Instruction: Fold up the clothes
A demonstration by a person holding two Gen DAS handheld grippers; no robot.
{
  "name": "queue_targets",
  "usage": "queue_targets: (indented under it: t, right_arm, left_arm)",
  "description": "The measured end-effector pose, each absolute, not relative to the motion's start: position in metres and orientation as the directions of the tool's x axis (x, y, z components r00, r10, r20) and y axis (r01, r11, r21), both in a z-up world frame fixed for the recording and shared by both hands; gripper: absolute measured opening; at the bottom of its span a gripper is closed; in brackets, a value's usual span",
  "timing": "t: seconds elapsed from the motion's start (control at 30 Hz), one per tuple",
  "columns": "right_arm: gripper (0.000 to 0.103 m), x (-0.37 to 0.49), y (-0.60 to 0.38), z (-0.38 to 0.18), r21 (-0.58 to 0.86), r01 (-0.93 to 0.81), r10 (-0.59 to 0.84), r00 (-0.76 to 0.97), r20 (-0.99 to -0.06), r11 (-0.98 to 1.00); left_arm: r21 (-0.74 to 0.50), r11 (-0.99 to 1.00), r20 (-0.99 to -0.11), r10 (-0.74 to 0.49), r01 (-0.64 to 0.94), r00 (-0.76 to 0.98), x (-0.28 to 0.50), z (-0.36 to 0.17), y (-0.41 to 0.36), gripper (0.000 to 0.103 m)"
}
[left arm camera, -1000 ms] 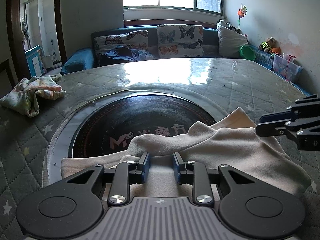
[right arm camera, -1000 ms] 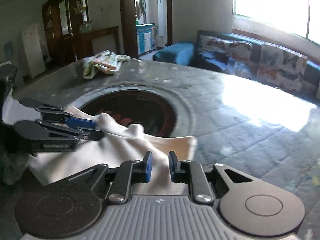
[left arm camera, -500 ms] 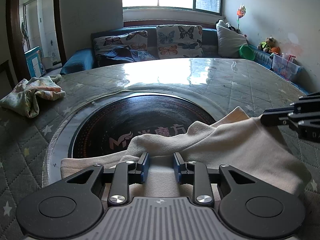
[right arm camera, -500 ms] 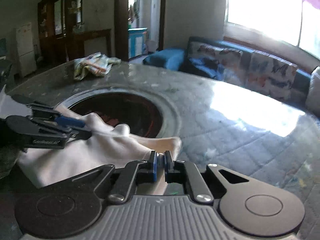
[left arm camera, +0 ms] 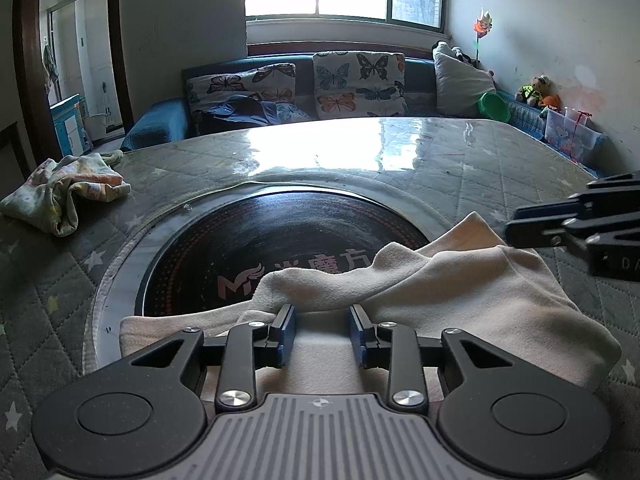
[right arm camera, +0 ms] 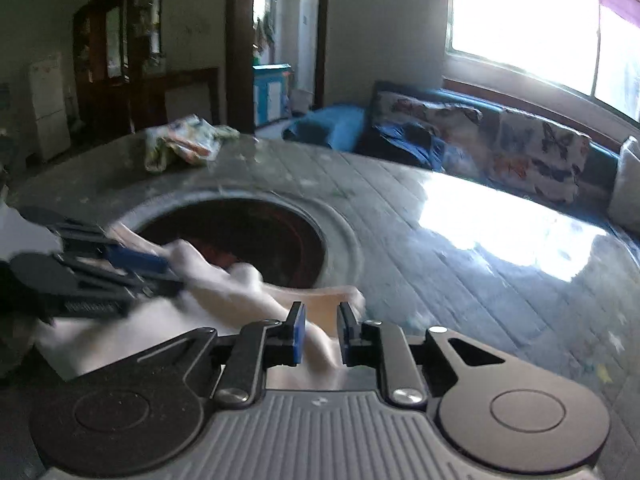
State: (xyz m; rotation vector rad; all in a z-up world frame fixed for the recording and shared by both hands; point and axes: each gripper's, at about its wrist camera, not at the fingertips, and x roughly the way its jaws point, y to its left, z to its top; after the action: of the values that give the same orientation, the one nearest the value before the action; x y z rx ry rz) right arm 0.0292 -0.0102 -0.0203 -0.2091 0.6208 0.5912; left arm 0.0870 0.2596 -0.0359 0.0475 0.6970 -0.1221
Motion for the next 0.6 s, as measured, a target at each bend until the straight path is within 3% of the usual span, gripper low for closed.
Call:
queue_targets:
  t: [0.23, 0.6]
  right_arm:
    - [0.015, 0.047, 0.012, -0.046, 0.024, -0.614, 0.473, 0.583, -0.661, 0.789]
    - [0.016, 0.011, -0.024, -0.01, 0.048, -0.66, 0.52, 0.542, -0.66, 0.75]
  left_arm:
    - [0.002, 0.992, -0.646, -0.097, 0.129, 0.757, 0.088, -0.035, 0.26, 0.034]
    - [0.009, 0.992, -0.646, -0.088, 0.123, 0.758, 0.087, -0.036, 0.258, 0.035]
